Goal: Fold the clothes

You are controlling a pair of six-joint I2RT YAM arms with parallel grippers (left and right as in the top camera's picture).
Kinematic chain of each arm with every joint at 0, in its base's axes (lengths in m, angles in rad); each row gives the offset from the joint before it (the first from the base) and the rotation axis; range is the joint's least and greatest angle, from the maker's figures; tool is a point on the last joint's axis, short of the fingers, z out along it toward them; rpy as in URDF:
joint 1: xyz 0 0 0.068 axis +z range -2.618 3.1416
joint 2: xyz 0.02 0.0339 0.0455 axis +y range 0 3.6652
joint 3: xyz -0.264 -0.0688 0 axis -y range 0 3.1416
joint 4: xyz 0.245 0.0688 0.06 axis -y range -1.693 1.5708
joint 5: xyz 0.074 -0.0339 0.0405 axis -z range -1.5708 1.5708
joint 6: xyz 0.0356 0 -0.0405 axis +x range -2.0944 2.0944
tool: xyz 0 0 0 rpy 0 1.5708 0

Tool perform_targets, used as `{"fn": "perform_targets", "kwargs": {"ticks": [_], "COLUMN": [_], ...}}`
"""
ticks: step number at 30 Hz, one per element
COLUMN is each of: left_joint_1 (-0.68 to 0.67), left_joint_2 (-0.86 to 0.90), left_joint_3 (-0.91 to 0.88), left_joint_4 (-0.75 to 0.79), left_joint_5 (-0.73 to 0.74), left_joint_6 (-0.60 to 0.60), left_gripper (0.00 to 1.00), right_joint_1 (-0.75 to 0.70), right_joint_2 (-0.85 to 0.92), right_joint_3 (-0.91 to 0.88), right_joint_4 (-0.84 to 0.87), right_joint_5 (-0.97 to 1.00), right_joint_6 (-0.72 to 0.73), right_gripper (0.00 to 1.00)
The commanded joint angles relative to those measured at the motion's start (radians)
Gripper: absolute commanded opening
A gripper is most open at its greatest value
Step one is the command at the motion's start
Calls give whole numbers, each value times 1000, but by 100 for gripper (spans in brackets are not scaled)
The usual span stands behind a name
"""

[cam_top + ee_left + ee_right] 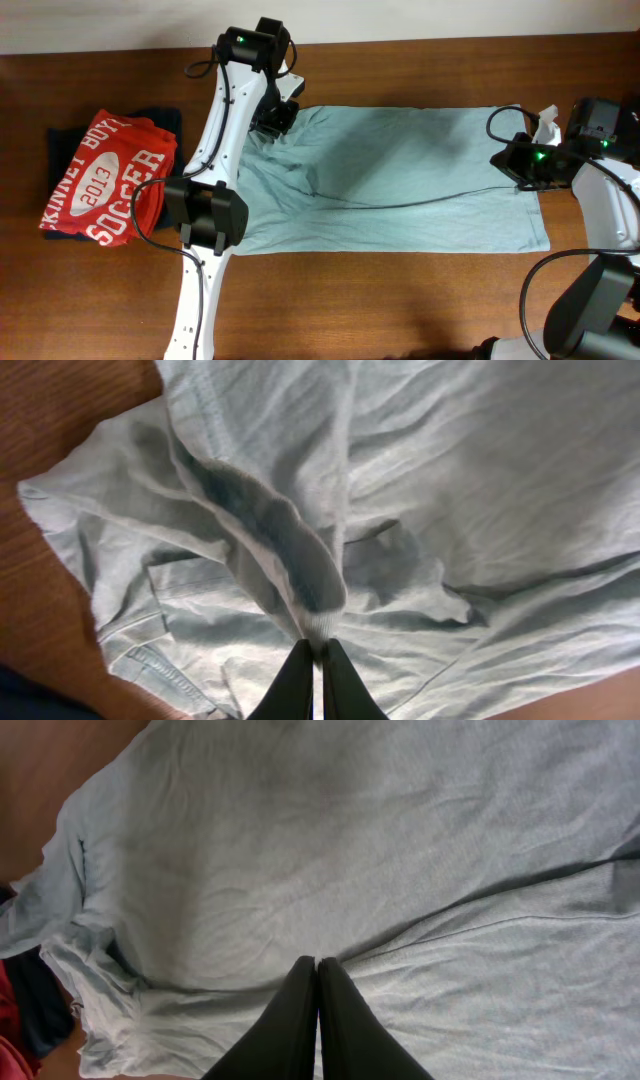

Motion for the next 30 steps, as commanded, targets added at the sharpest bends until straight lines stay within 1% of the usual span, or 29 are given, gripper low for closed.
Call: {"fn": "perform_targets", "kwargs": {"ticks": [1, 4, 7, 8, 9, 12, 14, 16, 20, 22, 24, 27, 28, 29, 30], "left_joint_1": [-1, 0, 0, 0, 0, -2, -3, -3, -2, -1, 3, 18, 23, 26, 29], "left_joint_2": [-22, -22, -34, -47, -57, -116, -165, -225, -365, -424, -455, -462, -461, -461, -461], "left_joint_3": [2, 2, 2, 2, 2, 2, -4, -22, -109, -171, -227, -320, -355, -401, -454], "left_joint_4": [-4, -4, -4, -4, -4, -4, -4, -4, -4, -4, -4, -4, 8, 43, 109], "left_joint_5": [63, 55, 49, 45, 37, -10, -19, -60, -171, -217, -231, -230, -230, -227, -221], "left_joint_6": [-2, -2, -11, -17, -18, -40, -44, -59, -108, -138, -164, -205, -215, -217, -216], "left_gripper": [6, 2, 1, 6, 8, 10, 15, 17, 21, 25, 29, 31, 38, 48, 53], "right_joint_1": [1, 1, 1, 1, 1, 1, 1, 1, 1, 1, 1, 1, 1, 1, 1], "right_joint_2": [2, 2, 2, 2, 2, 2, 2, 2, 2, 2, 2, 2, 2, 2, 2], "right_joint_3": [23, 23, 23, 23, 23, 23, 23, 23, 23, 23, 23, 23, 23, 23, 23], "right_joint_4": [-1, -1, -1, -2, -4, -7, -9, -10, -9, -9, -9, -9, -9, -9, -9], "right_joint_5": [-9, -10, -10, -10, -10, -10, -10, -10, -10, -10, -10, -9, -10, -10, -10], "right_joint_6": [-8, -8, -8, -8, -8, -8, -8, -8, -8, -8, -8, -8, -8, -8, -8], "right_gripper": [7, 8, 8, 8, 7, 8, 8, 7, 7, 8, 8, 8, 8, 8, 8]}}
